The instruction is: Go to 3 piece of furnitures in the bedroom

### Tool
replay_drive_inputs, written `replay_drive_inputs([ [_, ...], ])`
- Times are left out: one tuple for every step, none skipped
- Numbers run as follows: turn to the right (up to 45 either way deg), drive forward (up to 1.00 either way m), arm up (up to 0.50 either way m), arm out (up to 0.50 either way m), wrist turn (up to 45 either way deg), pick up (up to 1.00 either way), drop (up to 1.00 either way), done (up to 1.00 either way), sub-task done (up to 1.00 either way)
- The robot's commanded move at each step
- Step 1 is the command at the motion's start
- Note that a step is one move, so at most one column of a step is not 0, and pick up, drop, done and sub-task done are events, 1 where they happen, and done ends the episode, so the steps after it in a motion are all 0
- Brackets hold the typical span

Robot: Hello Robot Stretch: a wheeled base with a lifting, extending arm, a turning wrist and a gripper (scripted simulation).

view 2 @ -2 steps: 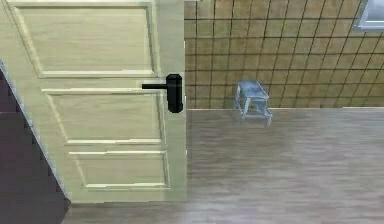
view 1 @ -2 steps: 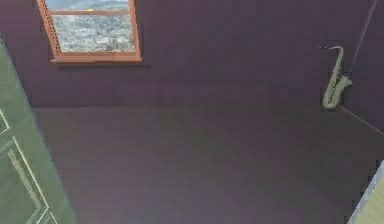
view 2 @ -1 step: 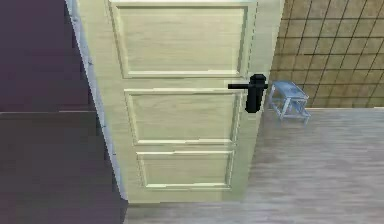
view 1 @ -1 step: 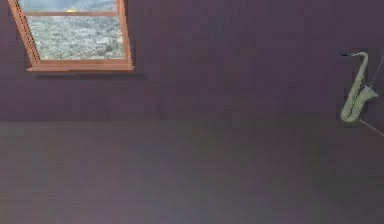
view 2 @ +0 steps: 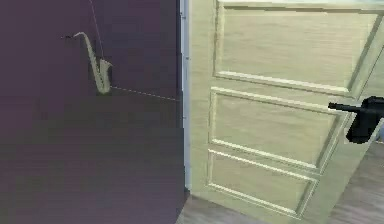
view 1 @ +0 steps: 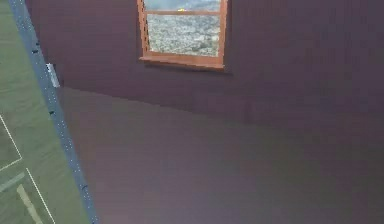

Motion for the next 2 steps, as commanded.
replay_drive_inputs([
  [0.0, 1.00, 0.00, 0.00, 0.0, 0.00, 0.00, 0.00, 0.00],
  [-6.0, 0.00, 0.00, 0.00, 0.0, 0.00, 0.00, 0.00, 0.00],
])
